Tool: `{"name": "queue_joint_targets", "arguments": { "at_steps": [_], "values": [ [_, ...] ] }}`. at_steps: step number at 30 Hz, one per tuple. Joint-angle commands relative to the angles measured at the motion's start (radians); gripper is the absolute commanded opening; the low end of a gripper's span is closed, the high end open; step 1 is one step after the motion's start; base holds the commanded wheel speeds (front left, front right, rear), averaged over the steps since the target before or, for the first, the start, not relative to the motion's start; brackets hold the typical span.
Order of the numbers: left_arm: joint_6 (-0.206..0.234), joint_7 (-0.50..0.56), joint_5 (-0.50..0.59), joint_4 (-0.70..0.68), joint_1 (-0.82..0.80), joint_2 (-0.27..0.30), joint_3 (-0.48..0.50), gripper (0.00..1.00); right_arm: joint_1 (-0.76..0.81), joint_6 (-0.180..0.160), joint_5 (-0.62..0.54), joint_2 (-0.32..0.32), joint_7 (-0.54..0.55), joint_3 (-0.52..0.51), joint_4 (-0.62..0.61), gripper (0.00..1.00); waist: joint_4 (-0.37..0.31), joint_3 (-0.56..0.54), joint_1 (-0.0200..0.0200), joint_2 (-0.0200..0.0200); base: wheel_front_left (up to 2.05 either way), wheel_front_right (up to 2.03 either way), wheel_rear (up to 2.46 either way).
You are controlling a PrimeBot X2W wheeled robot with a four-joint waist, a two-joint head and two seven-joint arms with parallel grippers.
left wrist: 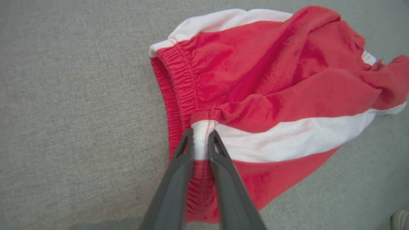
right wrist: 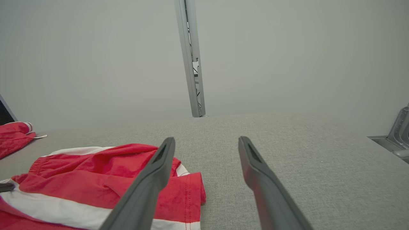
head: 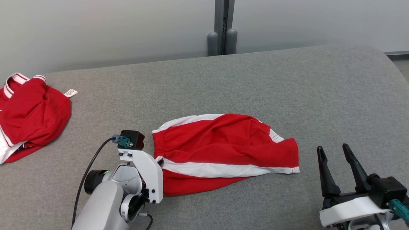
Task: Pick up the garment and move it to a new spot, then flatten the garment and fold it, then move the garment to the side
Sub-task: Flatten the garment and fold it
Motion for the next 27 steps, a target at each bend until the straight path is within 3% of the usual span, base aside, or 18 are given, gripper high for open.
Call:
{"name": "queue_joint_targets", "arguments": {
  "at_steps": [1, 2, 4, 7, 8, 9, 10, 19, 27],
  "values": [
    [0.005, 0.008, -0.005, -0.005, 0.01, 0.007, 0.0, 0.17, -0.008, 0.0, 0.002, -0.005, -0.005, -0.002, 0.0, 1.0, -0.002, 0.0, 0.0, -0.0001, 0.0, 0.0, 0.0],
    [0.01, 0.014, -0.007, -0.009, 0.012, 0.008, 0.0, 0.18, -0.009, 0.0, 0.002, -0.005, -0.005, -0.003, 0.0, 1.0, -0.003, 0.001, 0.0, -0.0001, 0.0, 0.0, 0.0],
    [0.012, 0.026, -0.006, -0.016, 0.019, 0.013, -0.004, 0.29, -0.01, 0.0, 0.001, -0.005, -0.005, -0.004, 0.001, 1.0, -0.005, 0.001, 0.0, -0.0001, 0.0, 0.0, 0.0],
    [0.012, 0.039, -0.006, -0.029, 0.027, 0.022, -0.008, 0.31, -0.011, 0.0, 0.0, -0.005, -0.005, -0.007, -0.001, 1.0, -0.007, 0.002, 0.0, -0.0001, 0.0, 0.0, 0.0],
    [0.011, 0.039, -0.005, -0.036, 0.029, 0.026, -0.01, 0.19, -0.012, 0.0, 0.001, -0.005, -0.005, -0.007, -0.002, 1.0, -0.008, 0.002, 0.0, -0.0001, 0.0, 0.0, 0.0],
    [0.01, 0.037, -0.003, -0.044, 0.031, 0.029, -0.011, 0.16, -0.011, 0.0, 0.001, -0.005, -0.005, -0.007, -0.002, 1.0, -0.008, 0.001, 0.0, -0.0001, 0.0, 0.0, 0.0],
    [0.01, 0.031, -0.001, -0.055, 0.037, 0.032, -0.011, 0.0, -0.011, 0.0, 0.002, -0.005, -0.005, -0.008, -0.002, 1.0, -0.008, 0.001, 0.0, -0.0001, 0.0, 0.0, 0.0],
    [0.026, -0.091, -0.03, -0.175, 0.136, 0.046, 0.036, 0.0, 0.017, 0.0, 0.001, -0.004, -0.005, -0.009, 0.034, 1.0, -0.006, 0.001, 0.0, -0.0001, 0.0, 0.0, 0.0],
    [0.065, -0.25, -0.03, -0.228, 0.232, 0.034, 0.075, 0.0, 0.017, 0.0, -0.013, -0.016, -0.005, 0.016, 0.204, 1.0, 0.031, 0.002, 0.0, -0.0001, 0.0, 0.0, 0.0]
  ]
}}
